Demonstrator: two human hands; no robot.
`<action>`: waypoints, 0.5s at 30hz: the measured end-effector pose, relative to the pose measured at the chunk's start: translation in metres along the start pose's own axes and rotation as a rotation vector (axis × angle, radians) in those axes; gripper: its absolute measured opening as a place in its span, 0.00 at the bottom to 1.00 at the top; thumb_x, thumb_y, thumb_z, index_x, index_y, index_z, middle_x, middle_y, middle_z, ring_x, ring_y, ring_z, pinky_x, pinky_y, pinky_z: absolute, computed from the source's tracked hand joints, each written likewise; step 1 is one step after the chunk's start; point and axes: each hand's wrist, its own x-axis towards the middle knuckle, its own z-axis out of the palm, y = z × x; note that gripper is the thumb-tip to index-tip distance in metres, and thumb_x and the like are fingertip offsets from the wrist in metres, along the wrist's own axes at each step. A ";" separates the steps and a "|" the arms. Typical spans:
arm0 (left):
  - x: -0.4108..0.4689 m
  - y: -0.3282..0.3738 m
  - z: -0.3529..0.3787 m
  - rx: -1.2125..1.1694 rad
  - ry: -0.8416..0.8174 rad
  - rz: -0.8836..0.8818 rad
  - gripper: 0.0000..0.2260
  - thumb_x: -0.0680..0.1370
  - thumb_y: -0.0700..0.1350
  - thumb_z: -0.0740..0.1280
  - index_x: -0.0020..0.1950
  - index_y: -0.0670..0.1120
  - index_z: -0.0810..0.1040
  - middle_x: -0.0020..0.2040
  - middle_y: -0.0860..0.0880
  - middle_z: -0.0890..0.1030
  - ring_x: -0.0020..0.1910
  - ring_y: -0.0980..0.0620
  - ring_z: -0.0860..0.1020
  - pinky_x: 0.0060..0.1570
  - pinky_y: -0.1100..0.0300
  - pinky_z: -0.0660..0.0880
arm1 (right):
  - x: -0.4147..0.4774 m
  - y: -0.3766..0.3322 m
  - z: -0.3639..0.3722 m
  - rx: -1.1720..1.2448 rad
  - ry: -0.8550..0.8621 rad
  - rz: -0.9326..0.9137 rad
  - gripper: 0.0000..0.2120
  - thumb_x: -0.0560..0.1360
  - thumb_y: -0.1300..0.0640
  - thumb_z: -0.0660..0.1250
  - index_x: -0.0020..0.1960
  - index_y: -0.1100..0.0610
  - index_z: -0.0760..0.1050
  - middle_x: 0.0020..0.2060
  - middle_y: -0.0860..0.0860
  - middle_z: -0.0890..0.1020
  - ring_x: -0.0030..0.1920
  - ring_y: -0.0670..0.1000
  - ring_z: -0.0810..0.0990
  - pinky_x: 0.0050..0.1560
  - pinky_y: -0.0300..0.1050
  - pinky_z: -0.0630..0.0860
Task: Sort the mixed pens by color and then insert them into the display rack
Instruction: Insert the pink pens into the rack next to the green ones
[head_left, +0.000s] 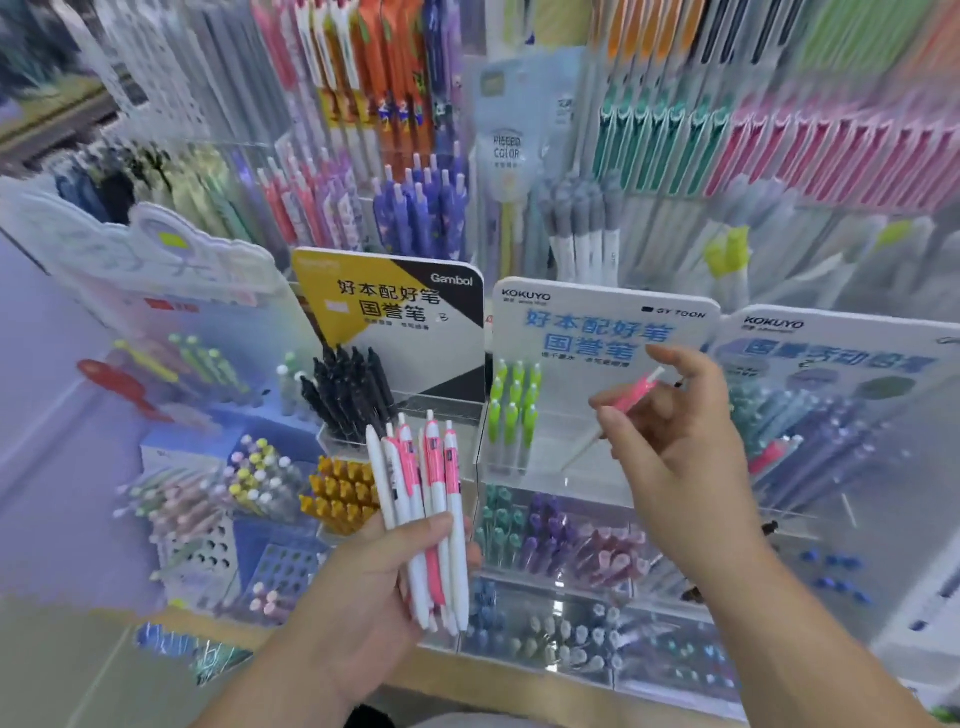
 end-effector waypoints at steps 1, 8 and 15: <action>0.004 0.001 0.002 0.005 0.009 0.006 0.20 0.65 0.37 0.71 0.58 0.38 0.81 0.43 0.39 0.83 0.34 0.45 0.83 0.31 0.54 0.81 | 0.006 0.003 0.002 -0.024 0.022 -0.020 0.24 0.77 0.60 0.69 0.61 0.38 0.62 0.46 0.42 0.84 0.46 0.46 0.82 0.51 0.46 0.79; 0.023 0.014 0.001 0.039 0.014 0.016 0.22 0.69 0.39 0.70 0.63 0.36 0.77 0.41 0.39 0.81 0.34 0.45 0.82 0.31 0.52 0.79 | 0.029 0.028 0.022 -0.165 0.162 -0.122 0.22 0.74 0.62 0.73 0.62 0.44 0.73 0.47 0.43 0.83 0.45 0.41 0.82 0.50 0.31 0.76; 0.033 0.028 0.001 0.093 -0.010 0.016 0.16 0.67 0.38 0.70 0.55 0.40 0.80 0.38 0.40 0.82 0.34 0.45 0.82 0.33 0.52 0.81 | 0.037 0.036 0.038 -0.268 0.182 -0.222 0.21 0.73 0.65 0.74 0.64 0.52 0.76 0.44 0.42 0.80 0.44 0.41 0.81 0.52 0.42 0.80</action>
